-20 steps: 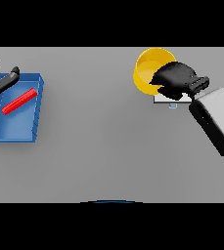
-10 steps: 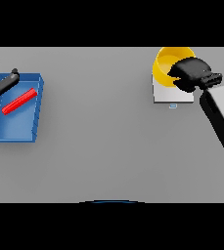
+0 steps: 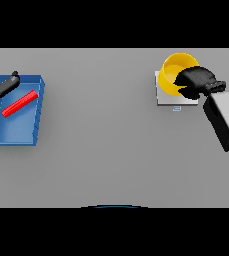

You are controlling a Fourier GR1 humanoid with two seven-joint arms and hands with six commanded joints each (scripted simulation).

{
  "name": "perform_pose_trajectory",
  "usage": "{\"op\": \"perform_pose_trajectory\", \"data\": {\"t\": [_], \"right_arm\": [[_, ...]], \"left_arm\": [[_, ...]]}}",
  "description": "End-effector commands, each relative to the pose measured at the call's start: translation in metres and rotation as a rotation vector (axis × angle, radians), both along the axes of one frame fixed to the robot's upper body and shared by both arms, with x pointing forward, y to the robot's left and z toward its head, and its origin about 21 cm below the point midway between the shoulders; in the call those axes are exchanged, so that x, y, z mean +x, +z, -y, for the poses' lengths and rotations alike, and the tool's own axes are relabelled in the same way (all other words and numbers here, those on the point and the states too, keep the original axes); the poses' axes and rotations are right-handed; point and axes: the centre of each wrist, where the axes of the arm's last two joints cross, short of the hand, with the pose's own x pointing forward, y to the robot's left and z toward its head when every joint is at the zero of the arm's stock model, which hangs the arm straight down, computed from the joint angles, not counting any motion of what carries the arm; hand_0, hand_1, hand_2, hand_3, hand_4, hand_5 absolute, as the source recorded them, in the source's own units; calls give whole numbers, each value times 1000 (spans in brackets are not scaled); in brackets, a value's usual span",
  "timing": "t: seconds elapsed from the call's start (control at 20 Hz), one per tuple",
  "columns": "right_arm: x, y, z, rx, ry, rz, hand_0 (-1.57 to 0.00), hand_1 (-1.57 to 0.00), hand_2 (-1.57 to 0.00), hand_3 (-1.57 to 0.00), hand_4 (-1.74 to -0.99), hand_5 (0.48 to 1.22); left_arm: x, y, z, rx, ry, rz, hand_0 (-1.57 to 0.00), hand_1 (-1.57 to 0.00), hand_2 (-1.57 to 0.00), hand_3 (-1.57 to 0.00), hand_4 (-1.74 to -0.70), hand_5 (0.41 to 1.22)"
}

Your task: Pick up the red beaker and tilt it to pour out 1 green nut into yellow bowl. Pick up the yellow bowl and place it on the metallic measuring scale.

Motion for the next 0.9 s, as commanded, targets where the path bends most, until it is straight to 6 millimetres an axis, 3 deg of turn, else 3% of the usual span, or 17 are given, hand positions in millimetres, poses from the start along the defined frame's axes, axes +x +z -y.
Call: {"op": "perform_pose_trajectory", "data": {"t": [0.0,0.05,0.1,0.15,0.2,0.3,0.35,0.45,0.55,0.7,0.85], "right_arm": [[0,0,1,-1,4,0,-1571,-1571,-1382,-1417,-1741,1221],[1,1,2,4,2,-1,-1571,-1571,-1374,-1448,-1741,1221],[1,2,3,3,-2,-6,-1571,-1571,-1404,-1376,-1741,1221],[0,1,3,1,-6,-16,-1565,-1496,-1437,-1249,-1741,1221],[0,-1,2,-4,-13,-22,-1558,-1428,-1343,-1110,-1682,1221],[1,2,2,12,-32,-27,-1335,-1125,-1007,-816,-1592,1074],[1,2,5,28,-45,-38,-1147,-958,-848,-688,-1559,1014],[1,0,2,50,-63,-66,-757,-673,-579,-476,-1513,923],[2,4,1,60,-67,-71,-484,-459,-376,-318,-1485,863],[2,2,4,30,-55,-79,-247,-243,-192,-164,-1448,824],[1,0,1,2,-63,-90,-126,-124,-98,-84,-1409,804]], "left_arm": [[2,3,0,3,2,6,1,1,1,1,-845,788],[3,6,-2,4,1,6,1,1,1,1,-844,783],[1,5,-1,8,-10,6,1,1,1,1,-842,780],[-1,7,-1,9,-10,5,1,1,1,1,-838,779],[-2,4,1,4,-14,-4,1,1,1,1,-836,775],[3,7,2,-1,-13,3,1,1,1,1,-836,774],[3,5,1,-2,-10,0,1,1,1,1,-834,771],[2,4,2,-14,-11,6,1,1,1,1,-839,764],[2,7,3,-17,-18,10,1,1,1,1,-837,760],[2,5,-3,-6,-11,-5,1,1,1,1,-834,750],[1,8,2,-4,-9,3,1,1,1,1,-835,755]]}}
